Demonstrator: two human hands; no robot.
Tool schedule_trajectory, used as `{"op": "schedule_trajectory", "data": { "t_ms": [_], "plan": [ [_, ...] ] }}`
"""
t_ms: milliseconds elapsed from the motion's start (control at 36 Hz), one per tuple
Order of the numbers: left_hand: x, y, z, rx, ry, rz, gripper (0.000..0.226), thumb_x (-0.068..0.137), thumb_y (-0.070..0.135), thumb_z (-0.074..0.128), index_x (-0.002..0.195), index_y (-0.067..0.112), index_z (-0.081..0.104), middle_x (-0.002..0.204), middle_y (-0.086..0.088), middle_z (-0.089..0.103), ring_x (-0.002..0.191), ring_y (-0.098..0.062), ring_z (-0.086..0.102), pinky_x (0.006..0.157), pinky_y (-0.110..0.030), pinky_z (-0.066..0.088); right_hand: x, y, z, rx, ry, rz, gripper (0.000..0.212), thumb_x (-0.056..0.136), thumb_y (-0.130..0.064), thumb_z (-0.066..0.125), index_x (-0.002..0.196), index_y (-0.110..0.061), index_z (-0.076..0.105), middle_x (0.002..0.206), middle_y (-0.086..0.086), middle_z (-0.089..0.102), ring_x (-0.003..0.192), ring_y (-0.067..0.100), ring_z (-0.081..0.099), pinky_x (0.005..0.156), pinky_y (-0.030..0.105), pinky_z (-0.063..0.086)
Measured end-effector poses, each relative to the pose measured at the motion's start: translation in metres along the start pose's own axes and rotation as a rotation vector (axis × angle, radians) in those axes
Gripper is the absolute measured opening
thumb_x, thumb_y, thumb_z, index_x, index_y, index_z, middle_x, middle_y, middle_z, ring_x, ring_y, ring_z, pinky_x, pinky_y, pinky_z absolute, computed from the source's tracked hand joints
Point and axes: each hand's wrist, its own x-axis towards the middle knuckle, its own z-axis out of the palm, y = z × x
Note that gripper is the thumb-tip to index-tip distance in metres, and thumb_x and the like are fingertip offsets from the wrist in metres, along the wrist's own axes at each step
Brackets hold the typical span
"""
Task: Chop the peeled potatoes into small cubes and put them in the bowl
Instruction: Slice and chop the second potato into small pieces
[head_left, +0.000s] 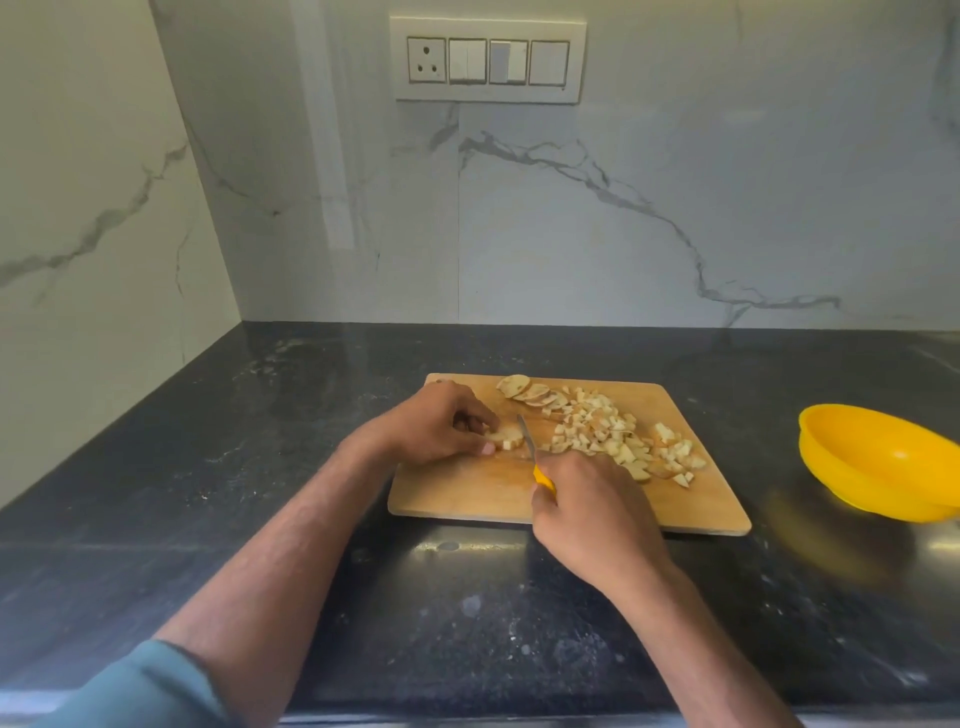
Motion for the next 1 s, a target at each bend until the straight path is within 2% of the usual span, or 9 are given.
{"op": "schedule_trajectory", "data": {
  "t_ms": [194,361,500,611,694,750,889,944,1000],
  "plan": [
    [0.003,0.004,0.002,0.049,-0.018,-0.005,0.04,0.091,0.03,0.077,0.127,0.014,0.072,0.1,0.004,0.063,0.085,-0.005,0.056,0.069,-0.005,0.041,0.005,-0.008,0.005,-0.031,-0.045,0.01,0.031,0.099,-0.015,0.049,0.125,-0.016,0.066,0.069,-0.011,0.048,0.054,-0.002,0.043,0.046,0.012,0.025],
    [0.001,0.006,0.001,0.017,0.025,-0.05,0.039,0.081,0.033,0.085,0.113,0.011,0.078,0.096,0.003,0.072,0.083,-0.007,0.062,0.077,-0.023,0.053,0.012,-0.011,0.009,-0.04,-0.053,0.028,0.03,0.098,-0.018,0.049,0.122,-0.016,0.066,0.076,-0.005,0.055,0.059,0.004,0.049,0.052,0.019,0.035],
    [-0.003,0.001,-0.009,0.014,0.013,-0.079,0.047,0.077,0.031,0.089,0.117,0.013,0.073,0.092,0.004,0.07,0.083,-0.011,0.064,0.077,-0.022,0.053,0.019,-0.013,0.009,-0.062,-0.051,0.035,0.025,0.098,-0.02,0.051,0.116,-0.018,0.069,0.076,-0.006,0.053,0.059,0.005,0.045,0.05,0.019,0.032],
    [-0.004,-0.002,-0.01,0.022,-0.018,-0.094,0.046,0.083,0.032,0.084,0.124,0.015,0.072,0.093,0.01,0.065,0.085,-0.006,0.06,0.073,-0.016,0.045,0.012,-0.01,0.007,-0.047,-0.019,0.051,0.033,0.1,-0.021,0.052,0.13,-0.02,0.064,0.075,-0.011,0.05,0.055,-0.002,0.041,0.044,0.014,0.024],
    [-0.003,0.0,-0.009,0.017,-0.039,-0.085,0.043,0.086,0.032,0.081,0.124,0.016,0.072,0.098,0.012,0.064,0.088,-0.004,0.058,0.073,-0.013,0.043,0.004,-0.01,0.006,-0.036,0.011,0.069,0.034,0.099,-0.023,0.053,0.132,-0.02,0.062,0.082,-0.01,0.06,0.055,-0.003,0.04,0.043,0.014,0.025],
    [-0.003,-0.001,-0.009,0.012,-0.027,-0.085,0.043,0.085,0.034,0.082,0.123,0.016,0.073,0.1,0.011,0.065,0.089,-0.003,0.059,0.075,-0.014,0.044,0.003,-0.013,0.008,-0.031,-0.003,0.067,0.032,0.098,-0.02,0.053,0.129,-0.02,0.064,0.084,-0.009,0.065,0.057,-0.001,0.045,0.045,0.013,0.027],
    [-0.002,0.001,-0.007,-0.014,0.017,-0.096,0.037,0.08,0.032,0.086,0.112,0.014,0.078,0.095,0.008,0.069,0.087,-0.006,0.06,0.08,-0.023,0.052,0.01,-0.02,0.014,-0.084,-0.052,0.02,0.02,0.097,-0.015,0.049,0.104,-0.017,0.068,0.068,-0.009,0.054,0.056,0.003,0.05,0.046,0.017,0.033],
    [-0.003,0.002,-0.006,-0.017,0.032,-0.104,0.035,0.079,0.032,0.087,0.108,0.014,0.079,0.092,0.008,0.069,0.086,-0.008,0.061,0.081,-0.027,0.054,0.016,-0.019,0.014,-0.089,-0.058,0.014,0.02,0.098,-0.017,0.049,0.104,-0.017,0.068,0.07,-0.008,0.054,0.059,0.007,0.051,0.05,0.022,0.041],
    [-0.003,0.001,-0.006,-0.017,0.046,-0.116,0.034,0.077,0.033,0.088,0.106,0.015,0.08,0.093,0.006,0.07,0.087,-0.01,0.063,0.083,-0.03,0.056,0.02,-0.017,0.014,-0.085,-0.062,0.006,0.023,0.099,-0.02,0.05,0.112,-0.017,0.068,0.072,-0.007,0.053,0.059,0.007,0.05,0.05,0.022,0.036]
  ]
}}
